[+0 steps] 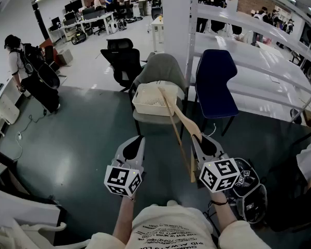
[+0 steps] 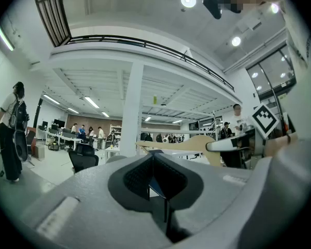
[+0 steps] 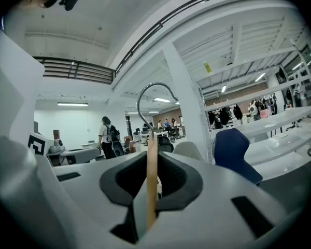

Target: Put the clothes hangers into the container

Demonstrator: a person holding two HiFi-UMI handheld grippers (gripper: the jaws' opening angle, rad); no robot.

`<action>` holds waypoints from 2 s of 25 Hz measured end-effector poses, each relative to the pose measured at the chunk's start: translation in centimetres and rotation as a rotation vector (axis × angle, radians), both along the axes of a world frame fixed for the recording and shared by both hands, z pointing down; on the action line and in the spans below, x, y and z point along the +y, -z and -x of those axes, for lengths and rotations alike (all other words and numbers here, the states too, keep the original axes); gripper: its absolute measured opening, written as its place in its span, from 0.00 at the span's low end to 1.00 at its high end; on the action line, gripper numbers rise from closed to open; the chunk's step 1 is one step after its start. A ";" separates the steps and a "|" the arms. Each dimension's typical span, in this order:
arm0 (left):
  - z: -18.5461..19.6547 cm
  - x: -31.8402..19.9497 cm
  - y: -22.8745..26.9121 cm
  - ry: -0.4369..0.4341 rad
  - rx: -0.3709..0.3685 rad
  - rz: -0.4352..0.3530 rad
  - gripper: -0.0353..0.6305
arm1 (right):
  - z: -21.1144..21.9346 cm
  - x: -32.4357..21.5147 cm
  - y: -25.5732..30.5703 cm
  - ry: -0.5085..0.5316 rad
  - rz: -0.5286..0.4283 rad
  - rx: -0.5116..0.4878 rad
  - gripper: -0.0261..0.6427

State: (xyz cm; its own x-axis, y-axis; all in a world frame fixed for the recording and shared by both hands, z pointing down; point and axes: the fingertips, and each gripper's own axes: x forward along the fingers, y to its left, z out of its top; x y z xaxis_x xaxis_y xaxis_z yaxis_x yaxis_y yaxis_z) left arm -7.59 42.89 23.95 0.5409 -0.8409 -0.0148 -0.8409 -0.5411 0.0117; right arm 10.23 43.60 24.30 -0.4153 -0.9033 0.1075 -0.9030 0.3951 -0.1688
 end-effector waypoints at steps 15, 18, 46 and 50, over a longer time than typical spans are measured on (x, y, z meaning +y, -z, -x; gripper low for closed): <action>-2.6 -3.3 -0.8 0.038 0.016 0.019 0.09 | -3.6 -4.0 -1.2 0.018 0.028 -0.034 0.12; -3.3 -3.5 -1.2 0.044 0.015 0.031 0.09 | -4.4 -4.4 -1.6 0.021 0.038 -0.047 0.12; 2.7 -23.1 -3.2 0.089 0.014 0.106 0.09 | -1.2 -24.6 -4.2 -0.001 0.136 -0.089 0.12; 3.8 -27.2 -3.3 0.079 0.014 0.112 0.09 | -0.4 -28.5 -4.5 -0.016 0.145 -0.092 0.12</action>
